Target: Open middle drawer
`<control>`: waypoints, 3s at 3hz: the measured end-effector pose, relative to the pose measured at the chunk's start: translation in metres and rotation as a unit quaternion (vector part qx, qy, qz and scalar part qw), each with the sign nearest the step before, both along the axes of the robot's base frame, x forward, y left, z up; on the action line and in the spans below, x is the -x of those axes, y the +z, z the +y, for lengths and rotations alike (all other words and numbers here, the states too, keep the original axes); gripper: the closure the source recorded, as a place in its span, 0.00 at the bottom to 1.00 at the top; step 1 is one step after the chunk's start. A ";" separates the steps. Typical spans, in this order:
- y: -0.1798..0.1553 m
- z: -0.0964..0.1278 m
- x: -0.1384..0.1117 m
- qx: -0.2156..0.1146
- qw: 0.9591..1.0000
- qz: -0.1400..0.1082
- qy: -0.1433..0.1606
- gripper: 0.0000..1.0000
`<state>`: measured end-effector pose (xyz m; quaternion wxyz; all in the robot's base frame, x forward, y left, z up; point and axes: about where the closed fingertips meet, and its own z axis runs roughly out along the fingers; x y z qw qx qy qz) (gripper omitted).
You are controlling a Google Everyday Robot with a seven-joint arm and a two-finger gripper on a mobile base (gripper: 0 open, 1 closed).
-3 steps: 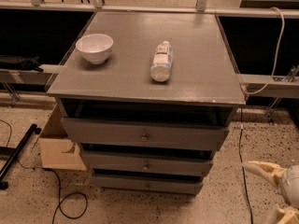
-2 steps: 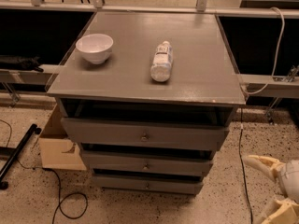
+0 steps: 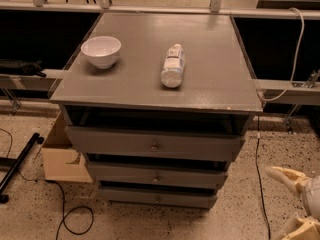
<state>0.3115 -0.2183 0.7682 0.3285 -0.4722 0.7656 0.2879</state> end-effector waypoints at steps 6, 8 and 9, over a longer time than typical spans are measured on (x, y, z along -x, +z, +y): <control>-0.055 0.095 -0.008 -0.013 1.000 -0.019 0.010 0.00; -0.066 0.101 -0.008 -0.010 1.000 -0.017 -0.001 0.00; -0.095 0.115 0.000 -0.033 0.999 -0.020 -0.039 0.00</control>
Offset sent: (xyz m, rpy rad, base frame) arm -0.0426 0.0314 -0.0280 0.1383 -0.1525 -0.1126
